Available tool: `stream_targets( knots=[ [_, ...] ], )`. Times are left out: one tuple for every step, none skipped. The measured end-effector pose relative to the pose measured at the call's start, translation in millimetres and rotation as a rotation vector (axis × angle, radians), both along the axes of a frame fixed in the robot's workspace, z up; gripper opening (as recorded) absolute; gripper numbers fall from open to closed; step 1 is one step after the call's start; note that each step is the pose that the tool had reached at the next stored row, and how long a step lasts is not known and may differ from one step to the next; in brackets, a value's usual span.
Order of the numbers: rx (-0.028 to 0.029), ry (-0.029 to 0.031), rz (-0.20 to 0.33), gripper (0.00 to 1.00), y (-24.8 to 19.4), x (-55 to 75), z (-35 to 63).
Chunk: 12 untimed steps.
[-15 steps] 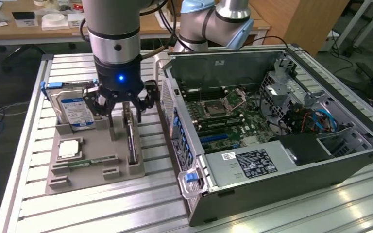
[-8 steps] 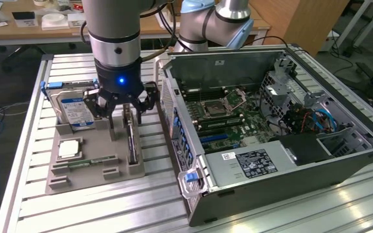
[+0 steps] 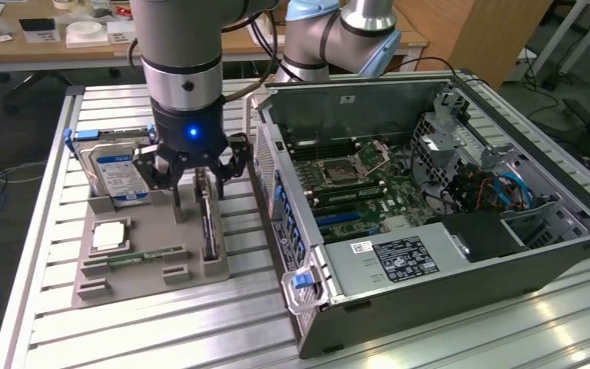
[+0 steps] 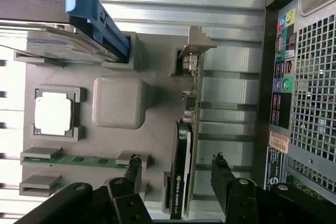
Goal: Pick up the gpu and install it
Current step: 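Pick up the gpu and move the gpu toward the slot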
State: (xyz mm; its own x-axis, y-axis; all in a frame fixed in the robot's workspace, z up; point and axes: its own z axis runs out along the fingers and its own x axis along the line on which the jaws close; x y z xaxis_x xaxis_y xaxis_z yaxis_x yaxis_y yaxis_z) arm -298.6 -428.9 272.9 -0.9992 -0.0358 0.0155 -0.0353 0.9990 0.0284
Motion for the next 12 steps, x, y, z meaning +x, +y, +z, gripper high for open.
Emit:
stream_targets(
  knots=[
    [0.0000, 0.0000, 0.001, 0.65, 0.0, 0.0, -0.8],
    [0.0000, -0.0001, 0.001, 0.65, 0.0, 0.1, -1.6],
    [0.0000, 0.0000, 0.002, 0.65, 0.0, 0.1, -2.3],
    [0.0000, 0.0000, 0.003, 0.65, 0.0, 0.1, -2.9],
    [0.0000, 0.0000, 0.004, 0.65, -0.1, 0.2, -3.6],
    [0.0001, 0.0000, 0.006, 0.65, -0.2, 0.2, -4.2],
    [0.0000, 0.0000, 0.007, 0.65, -0.2, 0.2, -4.9],
    [0.0000, -0.0001, 0.008, 0.65, -0.3, 0.2, -5.8],
    [0.0001, -0.0001, 0.008, 0.65, -0.3, 0.2, -6.8],
    [0.0000, 0.0000, 0.009, 0.65, -0.3, 0.2, -8.1],
    [0.0001, -0.0001, 0.010, 0.65, -0.5, 0.2, -9.4],
    [0.0000, -0.0001, 0.010, 0.65, -0.8, 0.2, -10.6]
  ],
)
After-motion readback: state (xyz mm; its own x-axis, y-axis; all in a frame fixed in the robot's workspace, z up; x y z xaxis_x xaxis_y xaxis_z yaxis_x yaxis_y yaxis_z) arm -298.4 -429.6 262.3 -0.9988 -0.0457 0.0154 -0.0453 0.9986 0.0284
